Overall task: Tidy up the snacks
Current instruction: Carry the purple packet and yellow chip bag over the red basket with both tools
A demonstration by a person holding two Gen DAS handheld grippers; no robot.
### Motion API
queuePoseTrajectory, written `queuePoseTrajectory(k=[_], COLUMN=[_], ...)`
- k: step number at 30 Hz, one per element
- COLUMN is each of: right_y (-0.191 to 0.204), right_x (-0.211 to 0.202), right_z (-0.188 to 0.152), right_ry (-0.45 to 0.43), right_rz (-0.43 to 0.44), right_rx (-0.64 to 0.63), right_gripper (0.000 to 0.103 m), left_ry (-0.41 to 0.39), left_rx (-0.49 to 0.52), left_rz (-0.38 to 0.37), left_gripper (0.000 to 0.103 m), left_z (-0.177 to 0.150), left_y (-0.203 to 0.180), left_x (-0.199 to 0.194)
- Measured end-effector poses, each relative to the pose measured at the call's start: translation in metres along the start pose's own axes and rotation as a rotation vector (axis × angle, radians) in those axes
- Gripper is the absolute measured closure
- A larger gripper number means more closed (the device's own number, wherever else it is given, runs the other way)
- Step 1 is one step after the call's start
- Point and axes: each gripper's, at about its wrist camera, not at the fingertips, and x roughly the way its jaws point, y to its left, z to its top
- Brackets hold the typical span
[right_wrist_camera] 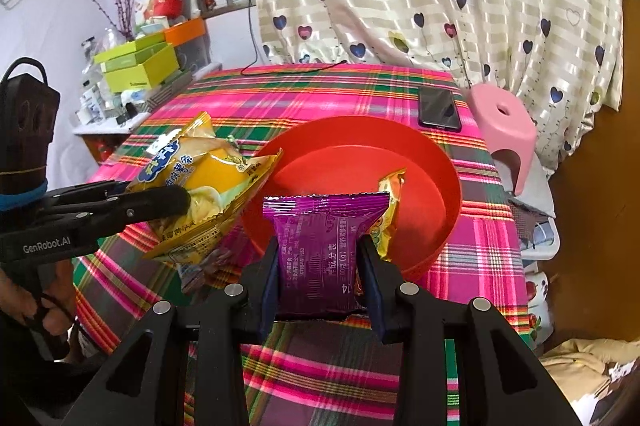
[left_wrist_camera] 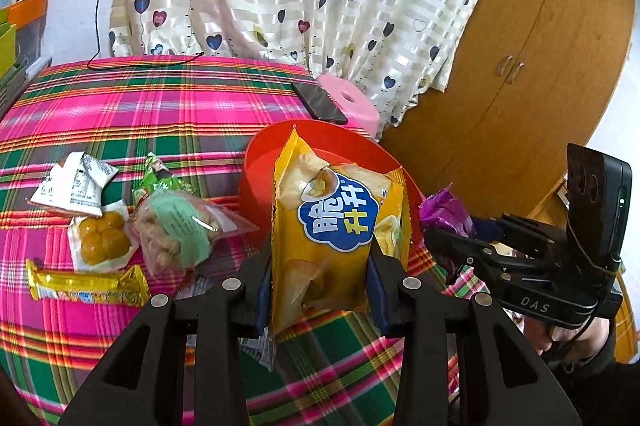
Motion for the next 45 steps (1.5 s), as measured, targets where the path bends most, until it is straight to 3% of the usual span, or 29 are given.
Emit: queuePoseTrajectory(k=[26,45], right_y=[-0.040,-0.035], right_x=[0.042,0.077], right_z=[0.019,0.015], right_ry=[0.038,0.122], right_rz=[-0.026,0.043], right_rx=[0.052,0.044], right_gripper=[0.069,0.068], left_ry=[0.034,0.090], left_rx=[-0.004,0.013], left_rz=[0.003,0.058], left_gripper=[0.063,0.059], left_z=[0.037,0.052], left_y=[0.008,0.009], left_x=[0.054,0.098])
